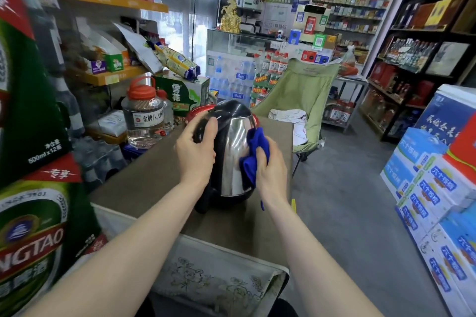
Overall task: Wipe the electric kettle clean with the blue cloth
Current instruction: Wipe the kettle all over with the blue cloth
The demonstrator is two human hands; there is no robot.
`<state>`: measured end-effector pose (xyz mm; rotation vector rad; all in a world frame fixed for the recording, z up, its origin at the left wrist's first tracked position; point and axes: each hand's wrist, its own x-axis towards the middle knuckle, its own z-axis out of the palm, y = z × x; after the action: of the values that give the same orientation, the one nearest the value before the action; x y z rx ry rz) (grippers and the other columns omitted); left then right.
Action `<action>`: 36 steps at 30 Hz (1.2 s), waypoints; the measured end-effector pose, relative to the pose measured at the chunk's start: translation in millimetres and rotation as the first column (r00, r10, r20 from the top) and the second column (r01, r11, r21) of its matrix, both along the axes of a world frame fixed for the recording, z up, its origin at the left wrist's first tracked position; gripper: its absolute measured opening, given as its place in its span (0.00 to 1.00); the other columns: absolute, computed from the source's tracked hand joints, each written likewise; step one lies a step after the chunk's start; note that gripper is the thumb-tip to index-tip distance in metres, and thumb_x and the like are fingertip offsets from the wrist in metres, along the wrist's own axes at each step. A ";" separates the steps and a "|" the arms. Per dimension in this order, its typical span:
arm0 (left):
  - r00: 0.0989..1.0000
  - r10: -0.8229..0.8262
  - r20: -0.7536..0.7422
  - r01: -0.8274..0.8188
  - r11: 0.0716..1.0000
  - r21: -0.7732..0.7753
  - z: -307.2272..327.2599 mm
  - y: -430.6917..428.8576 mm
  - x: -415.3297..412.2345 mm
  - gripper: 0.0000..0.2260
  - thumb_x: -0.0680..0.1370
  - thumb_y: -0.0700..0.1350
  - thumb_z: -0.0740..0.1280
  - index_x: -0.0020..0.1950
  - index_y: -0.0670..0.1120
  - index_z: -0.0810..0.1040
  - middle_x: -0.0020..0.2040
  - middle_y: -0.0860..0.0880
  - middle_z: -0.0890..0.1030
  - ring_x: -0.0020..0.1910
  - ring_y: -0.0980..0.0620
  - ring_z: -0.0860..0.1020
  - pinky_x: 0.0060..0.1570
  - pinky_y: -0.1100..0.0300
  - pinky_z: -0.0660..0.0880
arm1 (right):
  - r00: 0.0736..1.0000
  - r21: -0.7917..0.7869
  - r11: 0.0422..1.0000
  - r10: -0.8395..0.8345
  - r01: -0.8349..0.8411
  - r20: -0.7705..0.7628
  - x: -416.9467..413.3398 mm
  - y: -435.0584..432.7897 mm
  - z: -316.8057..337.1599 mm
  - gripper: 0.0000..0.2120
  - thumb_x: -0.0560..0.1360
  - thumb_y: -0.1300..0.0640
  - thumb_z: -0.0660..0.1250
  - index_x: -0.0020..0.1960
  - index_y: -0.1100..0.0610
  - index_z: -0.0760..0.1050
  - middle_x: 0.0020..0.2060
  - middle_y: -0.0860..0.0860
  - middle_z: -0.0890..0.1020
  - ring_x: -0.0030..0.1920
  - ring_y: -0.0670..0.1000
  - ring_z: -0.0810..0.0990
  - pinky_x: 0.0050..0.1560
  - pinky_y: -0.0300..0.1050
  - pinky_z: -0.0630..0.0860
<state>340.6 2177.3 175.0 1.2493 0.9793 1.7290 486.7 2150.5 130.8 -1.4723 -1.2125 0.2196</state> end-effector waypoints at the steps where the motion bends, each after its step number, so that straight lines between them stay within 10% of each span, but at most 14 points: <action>1: 0.999 0.000 -0.033 0.000 1.000 0.013 -5.9 0.7 2.7 0.14 0.78 0.54 0.67 0.63 0.53 0.79 0.39 0.48 0.79 0.23 0.56 0.72 0.23 0.64 0.69 | 1.000 -0.011 1.000 0.020 -0.020 0.012 1.2 -0.7 -3.6 0.16 0.82 0.57 0.59 0.70 0.51 0.72 0.62 0.49 0.79 0.60 0.48 0.76 0.59 0.41 0.69; 10: 0.899 -0.193 -0.393 0.217 0.976 0.018 -26.6 12.0 -33.4 0.16 0.79 0.52 0.66 0.66 0.58 0.74 0.46 0.65 0.81 0.42 0.66 0.79 0.44 0.73 0.73 | 0.994 -0.033 0.999 -0.004 0.001 -0.108 21.3 -1.1 -18.2 0.14 0.82 0.56 0.59 0.66 0.47 0.73 0.56 0.42 0.80 0.55 0.45 0.77 0.48 0.21 0.66; 16: 0.522 -0.028 -0.853 0.214 0.972 0.099 1.0 55.8 -93.9 0.19 0.81 0.48 0.63 0.72 0.53 0.71 0.62 0.51 0.79 0.58 0.52 0.74 0.54 0.57 0.67 | 0.983 -0.142 0.989 -0.060 0.036 -0.174 40.3 12.6 -14.1 0.14 0.83 0.55 0.57 0.67 0.51 0.72 0.55 0.46 0.79 0.54 0.50 0.76 0.49 0.38 0.65; 21: 0.356 0.074 -0.932 0.218 0.963 0.160 12.5 77.0 -91.8 0.18 0.80 0.45 0.64 0.71 0.53 0.73 0.66 0.51 0.75 0.64 0.46 0.70 0.59 0.55 0.63 | 0.974 -0.260 0.965 -0.028 -0.032 -0.226 44.2 40.2 -17.7 0.13 0.82 0.52 0.58 0.64 0.51 0.74 0.55 0.51 0.82 0.57 0.56 0.80 0.61 0.55 0.76; 26: 0.554 0.193 -0.810 -0.064 0.980 0.190 3.1 25.1 -50.2 0.27 0.79 0.48 0.66 0.77 0.56 0.63 0.61 0.52 0.69 0.55 0.52 0.73 0.56 0.54 0.73 | 0.927 -0.192 0.960 0.127 -0.205 -0.354 38.4 47.9 -7.6 0.10 0.82 0.55 0.59 0.58 0.47 0.77 0.50 0.49 0.84 0.57 0.56 0.81 0.63 0.56 0.77; 32: 0.526 -0.081 -0.847 -0.023 0.994 -0.109 -2.7 7.0 -17.6 0.47 0.71 0.69 0.66 0.80 0.49 0.50 0.77 0.49 0.57 0.73 0.46 0.64 0.68 0.50 0.65 | 0.924 -0.115 0.948 0.254 -0.296 -0.286 26.6 14.9 -7.3 0.09 0.83 0.54 0.59 0.57 0.43 0.76 0.49 0.48 0.84 0.49 0.50 0.82 0.55 0.52 0.77; 36: 0.624 -0.287 -0.726 0.198 0.958 -0.209 8.6 30.2 -28.9 0.47 0.65 0.60 0.77 0.77 0.50 0.57 0.72 0.54 0.66 0.70 0.53 0.66 0.64 0.58 0.65 | 0.902 -0.093 0.908 0.385 -0.408 -0.197 19.5 -7.7 -5.1 0.08 0.83 0.53 0.61 0.57 0.45 0.77 0.47 0.47 0.84 0.44 0.47 0.79 0.48 0.47 0.74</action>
<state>311.7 2207.5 183.6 1.9889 1.2590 0.8881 506.1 2142.9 125.7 -1.2714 -1.3649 0.7058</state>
